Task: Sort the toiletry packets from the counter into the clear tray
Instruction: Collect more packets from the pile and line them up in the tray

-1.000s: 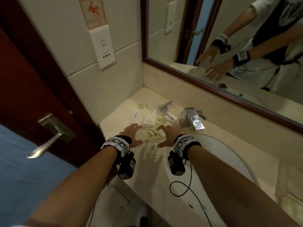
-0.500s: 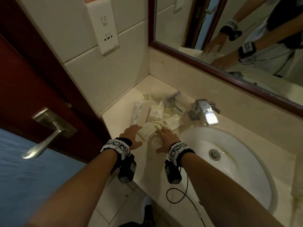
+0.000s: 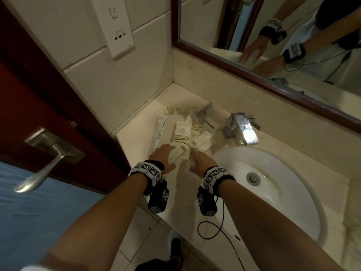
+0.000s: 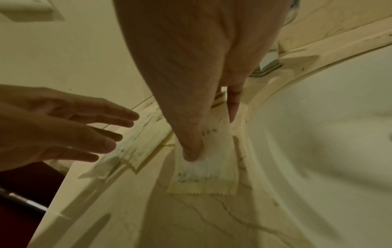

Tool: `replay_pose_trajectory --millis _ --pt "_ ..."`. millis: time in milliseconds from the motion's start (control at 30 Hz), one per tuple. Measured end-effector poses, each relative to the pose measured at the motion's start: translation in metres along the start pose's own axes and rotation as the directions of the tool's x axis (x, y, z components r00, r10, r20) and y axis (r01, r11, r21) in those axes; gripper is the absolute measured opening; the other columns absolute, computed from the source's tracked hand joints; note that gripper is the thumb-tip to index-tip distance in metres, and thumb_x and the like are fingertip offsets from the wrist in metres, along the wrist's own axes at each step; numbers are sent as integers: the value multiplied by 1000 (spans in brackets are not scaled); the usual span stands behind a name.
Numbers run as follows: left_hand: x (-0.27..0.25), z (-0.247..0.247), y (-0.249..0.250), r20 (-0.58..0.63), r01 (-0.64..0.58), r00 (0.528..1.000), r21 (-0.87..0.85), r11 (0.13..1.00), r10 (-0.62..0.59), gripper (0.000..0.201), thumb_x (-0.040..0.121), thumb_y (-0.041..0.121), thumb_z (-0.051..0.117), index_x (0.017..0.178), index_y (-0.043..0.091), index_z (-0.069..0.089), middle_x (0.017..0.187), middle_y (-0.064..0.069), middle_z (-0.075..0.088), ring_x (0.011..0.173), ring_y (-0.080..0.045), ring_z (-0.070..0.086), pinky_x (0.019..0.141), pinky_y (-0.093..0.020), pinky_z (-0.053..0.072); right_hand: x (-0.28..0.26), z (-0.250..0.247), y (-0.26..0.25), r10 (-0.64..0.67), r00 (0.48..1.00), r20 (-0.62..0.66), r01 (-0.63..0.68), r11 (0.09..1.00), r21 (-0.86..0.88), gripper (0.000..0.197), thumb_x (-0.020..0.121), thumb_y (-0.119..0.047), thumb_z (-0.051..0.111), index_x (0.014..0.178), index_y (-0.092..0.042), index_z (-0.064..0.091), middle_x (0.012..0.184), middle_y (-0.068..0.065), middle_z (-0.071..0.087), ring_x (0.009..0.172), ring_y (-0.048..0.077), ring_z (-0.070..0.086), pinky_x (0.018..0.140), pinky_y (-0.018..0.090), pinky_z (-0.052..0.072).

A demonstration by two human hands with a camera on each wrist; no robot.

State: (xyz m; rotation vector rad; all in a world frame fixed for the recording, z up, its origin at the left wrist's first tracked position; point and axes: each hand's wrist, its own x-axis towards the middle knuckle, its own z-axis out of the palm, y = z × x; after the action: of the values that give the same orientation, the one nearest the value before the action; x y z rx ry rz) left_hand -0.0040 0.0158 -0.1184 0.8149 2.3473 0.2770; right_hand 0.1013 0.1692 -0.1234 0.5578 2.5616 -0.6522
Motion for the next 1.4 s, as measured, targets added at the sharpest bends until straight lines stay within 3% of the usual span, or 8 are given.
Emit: replay_pose_trajectory --millis 100,200,267,400,667,933,1100,1400 --pt "5 2 7 -21 -3 1000 -18 1000 3 71 84 33 61 146 26 26 155 -1 20 140 -28 27 112 -48 28 0 -13 1 13 1000 -18 -12 997 75 46 87 -26 65 128 -13 48 125 13 57 113 33 57 91 40 49" --pt "8 3 13 -65 2 998 -31 1000 -4 66 83 32 62 141 24 31 150 -2 26 135 -28 33 109 -47 32 2 -27 2 19 998 -61 -11 990 138 23 84 -25 67 96 -6 63 96 13 65 90 30 63 71 33 48" --pt "11 4 16 -79 5 997 -38 999 -8 63 83 30 63 139 22 33 148 -3 28 133 -28 35 107 -46 34 3 -33 4 22 997 -76 -10 986 165 22 83 -26 68 82 -5 61 82 11 61 77 28 59 63 31 43" --pt "20 8 25 -89 10 996 -82 997 -18 59 81 22 66 133 17 39 144 -9 31 130 -29 37 106 -45 36 3 -38 12 30 990 -138 -3 982 189 30 85 -31 66 67 -19 45 82 6 54 77 24 52 64 30 38" --pt "31 18 28 -174 105 979 4 994 -103 52 76 10 71 121 20 47 138 -6 35 123 -30 41 100 -42 43 -6 -37 33 82 978 -192 -25 959 283 27 83 -32 66 87 -7 59 90 11 63 81 28 60 71 37 51" --pt "27 13 22 -249 80 966 7 997 -76 37 89 23 56 124 19 44 129 -9 47 115 -33 50 97 -44 40 -9 -39 36 107 969 -221 -31 946 322 22 81 -32 65 80 -12 57 83 7 63 74 25 60 61 34 48" --pt "23 -8 20 -205 164 965 -27 986 -166 22 91 16 50 113 14 50 118 -12 60 110 -31 56 95 -38 40 -11 -49 31 76 969 -234 7 942 337 26 78 -35 64 87 -11 63 87 8 67 80 26 65 71 42 58" --pt "10 -39 61 -197 160 966 -56 986 -168 28 93 19 42 115 7 54 124 -15 58 115 -33 55 103 -39 37 -41 -85 47 95 937 -337 6 958 286 28 84 -33 67 95 -8 63 91 7 65 83 25 61 72 33 51"
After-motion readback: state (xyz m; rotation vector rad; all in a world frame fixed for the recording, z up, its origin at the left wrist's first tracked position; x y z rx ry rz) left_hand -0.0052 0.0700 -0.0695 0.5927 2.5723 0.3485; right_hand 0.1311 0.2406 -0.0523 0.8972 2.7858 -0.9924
